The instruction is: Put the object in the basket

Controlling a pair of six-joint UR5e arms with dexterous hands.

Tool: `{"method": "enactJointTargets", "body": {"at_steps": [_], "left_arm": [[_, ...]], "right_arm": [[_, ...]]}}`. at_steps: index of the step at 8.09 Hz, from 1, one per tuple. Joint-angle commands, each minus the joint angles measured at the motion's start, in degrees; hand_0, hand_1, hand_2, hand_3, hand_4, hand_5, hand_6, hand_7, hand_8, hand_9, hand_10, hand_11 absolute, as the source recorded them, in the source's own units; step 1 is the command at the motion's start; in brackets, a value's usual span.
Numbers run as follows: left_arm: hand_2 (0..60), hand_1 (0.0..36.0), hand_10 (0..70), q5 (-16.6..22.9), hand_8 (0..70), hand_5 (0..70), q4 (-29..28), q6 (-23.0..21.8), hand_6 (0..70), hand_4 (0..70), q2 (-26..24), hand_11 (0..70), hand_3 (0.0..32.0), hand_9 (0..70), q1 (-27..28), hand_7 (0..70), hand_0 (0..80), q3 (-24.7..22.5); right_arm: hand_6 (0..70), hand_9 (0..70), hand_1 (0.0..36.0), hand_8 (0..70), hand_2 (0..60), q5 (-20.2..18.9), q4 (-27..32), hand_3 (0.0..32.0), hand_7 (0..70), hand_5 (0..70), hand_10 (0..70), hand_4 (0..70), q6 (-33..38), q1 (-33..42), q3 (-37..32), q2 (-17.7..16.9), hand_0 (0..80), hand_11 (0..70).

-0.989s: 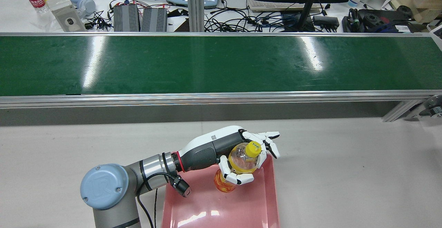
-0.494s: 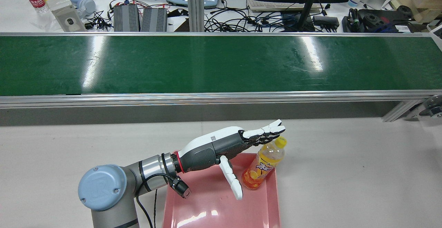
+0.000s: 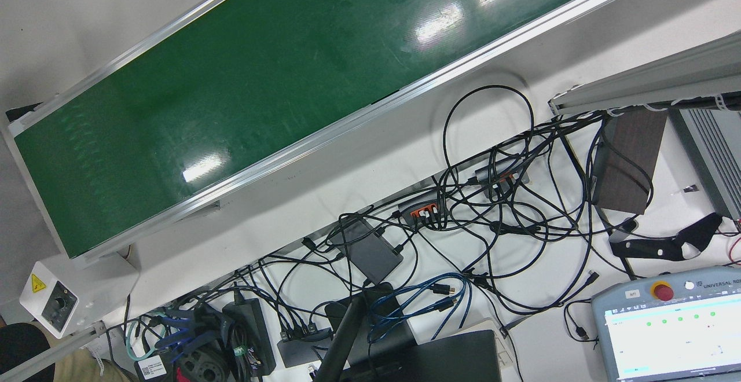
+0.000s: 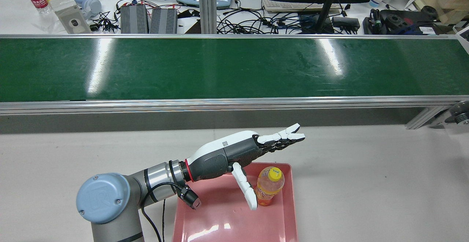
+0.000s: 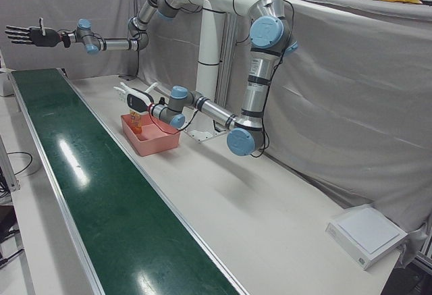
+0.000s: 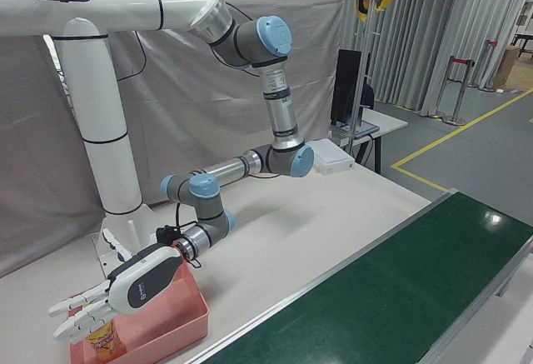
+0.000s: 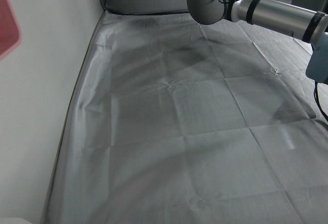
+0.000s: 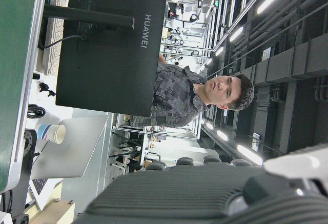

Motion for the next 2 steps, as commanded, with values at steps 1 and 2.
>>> {"method": "enactJointTargets", "body": {"at_steps": [1, 2], "left_arm": [[0.0, 7.1, 7.0, -0.1, 5.9, 8.7, 4.22, -0.71, 0.0, 14.3, -0.17, 11.1, 0.0, 7.1, -0.91, 0.8, 48.9, -4.18], [0.0, 7.3, 7.6, -0.19, 5.4, 9.1, 7.38, -1.23, 0.0, 14.1, -0.17, 12.0, 0.0, 6.3, -2.22, 0.6, 49.0, -5.59]], "right_arm": [[0.0, 0.0, 0.0, 0.0, 0.0, 0.0, 0.0, 0.0, 0.0, 0.0, 0.0, 0.0, -0.04, 0.0, 0.0, -0.05, 0.0, 0.0], [0.0, 0.0, 0.0, 0.0, 0.0, 0.0, 0.0, 0.0, 0.0, 0.0, 0.0, 0.0, -0.04, 0.0, 0.0, 0.03, 0.0, 0.0]]}}
